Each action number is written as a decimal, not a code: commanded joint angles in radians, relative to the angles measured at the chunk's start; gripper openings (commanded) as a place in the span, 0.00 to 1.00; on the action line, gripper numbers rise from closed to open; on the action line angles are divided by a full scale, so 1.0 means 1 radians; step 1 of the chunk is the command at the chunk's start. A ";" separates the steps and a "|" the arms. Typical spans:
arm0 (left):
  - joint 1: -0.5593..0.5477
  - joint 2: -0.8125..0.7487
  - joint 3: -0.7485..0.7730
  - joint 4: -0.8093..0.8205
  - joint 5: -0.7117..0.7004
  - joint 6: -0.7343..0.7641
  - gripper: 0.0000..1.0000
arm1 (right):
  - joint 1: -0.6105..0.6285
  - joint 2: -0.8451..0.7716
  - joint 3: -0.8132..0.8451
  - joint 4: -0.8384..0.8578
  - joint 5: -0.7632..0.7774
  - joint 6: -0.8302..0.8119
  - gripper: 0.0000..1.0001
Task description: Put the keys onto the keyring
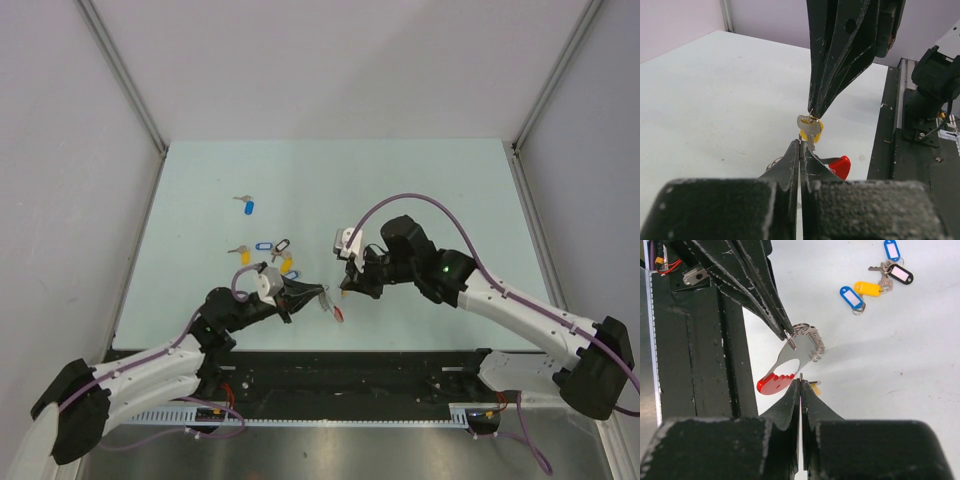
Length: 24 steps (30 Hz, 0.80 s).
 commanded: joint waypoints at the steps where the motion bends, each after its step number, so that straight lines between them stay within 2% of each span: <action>1: 0.026 0.013 -0.007 0.135 0.073 -0.036 0.00 | -0.006 0.007 -0.004 0.033 -0.071 -0.023 0.00; 12: 0.048 0.060 0.013 0.168 0.190 -0.034 0.00 | -0.006 0.037 -0.010 0.057 -0.100 -0.055 0.00; 24: 0.057 0.076 0.029 0.159 0.211 -0.031 0.00 | -0.004 0.030 -0.009 0.053 -0.141 -0.067 0.00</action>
